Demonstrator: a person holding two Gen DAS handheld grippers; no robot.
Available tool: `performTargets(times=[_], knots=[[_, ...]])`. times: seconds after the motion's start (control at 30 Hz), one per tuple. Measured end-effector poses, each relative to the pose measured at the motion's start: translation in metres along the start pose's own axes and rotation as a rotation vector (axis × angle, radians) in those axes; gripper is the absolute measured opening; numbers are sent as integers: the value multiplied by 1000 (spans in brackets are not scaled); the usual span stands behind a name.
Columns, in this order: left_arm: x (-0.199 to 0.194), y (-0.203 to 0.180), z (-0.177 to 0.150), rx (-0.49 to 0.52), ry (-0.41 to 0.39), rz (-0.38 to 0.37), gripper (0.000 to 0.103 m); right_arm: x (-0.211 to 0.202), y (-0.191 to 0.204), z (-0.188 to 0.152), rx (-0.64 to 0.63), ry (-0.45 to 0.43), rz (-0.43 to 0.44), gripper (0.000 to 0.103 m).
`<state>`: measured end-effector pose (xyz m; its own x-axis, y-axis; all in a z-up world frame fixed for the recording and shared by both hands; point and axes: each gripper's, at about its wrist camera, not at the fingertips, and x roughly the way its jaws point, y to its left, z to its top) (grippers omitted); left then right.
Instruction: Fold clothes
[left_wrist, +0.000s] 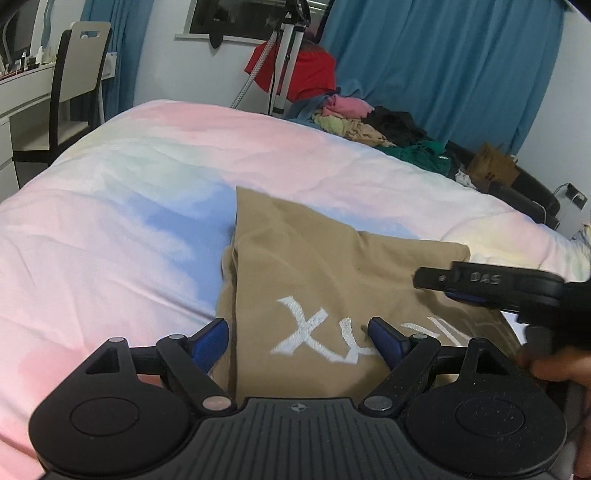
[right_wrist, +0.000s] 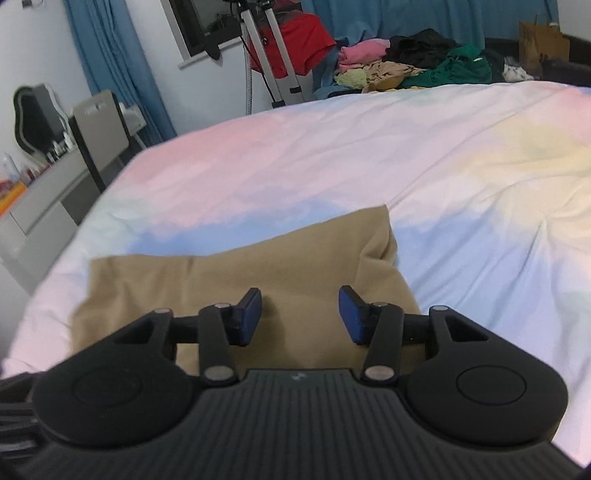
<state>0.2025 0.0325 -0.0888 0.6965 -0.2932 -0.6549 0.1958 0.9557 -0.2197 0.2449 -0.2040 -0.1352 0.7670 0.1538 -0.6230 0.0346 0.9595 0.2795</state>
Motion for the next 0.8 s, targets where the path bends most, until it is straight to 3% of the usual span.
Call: performTargets(times=[0.23,0.47,0.6,0.73,0.8], knots=[[-16,-4,-4,18,-26,16,83,-18,5,-3,-27,-16,-16,49],[-56,-20,-11,36,-77,-27,83,-75,5,-16,-14,-40,-16,51],[-66,-28,-21,68,-68,13,83,-99,5,-21,-11,-67,-26,54],[-59,-25,-32,44,-27,33,84,-86,3,-35,-18,12,-41,54],[-68,-21,-32,-19,-24,5,80,-75,-2,-42,1,53,-36,54]])
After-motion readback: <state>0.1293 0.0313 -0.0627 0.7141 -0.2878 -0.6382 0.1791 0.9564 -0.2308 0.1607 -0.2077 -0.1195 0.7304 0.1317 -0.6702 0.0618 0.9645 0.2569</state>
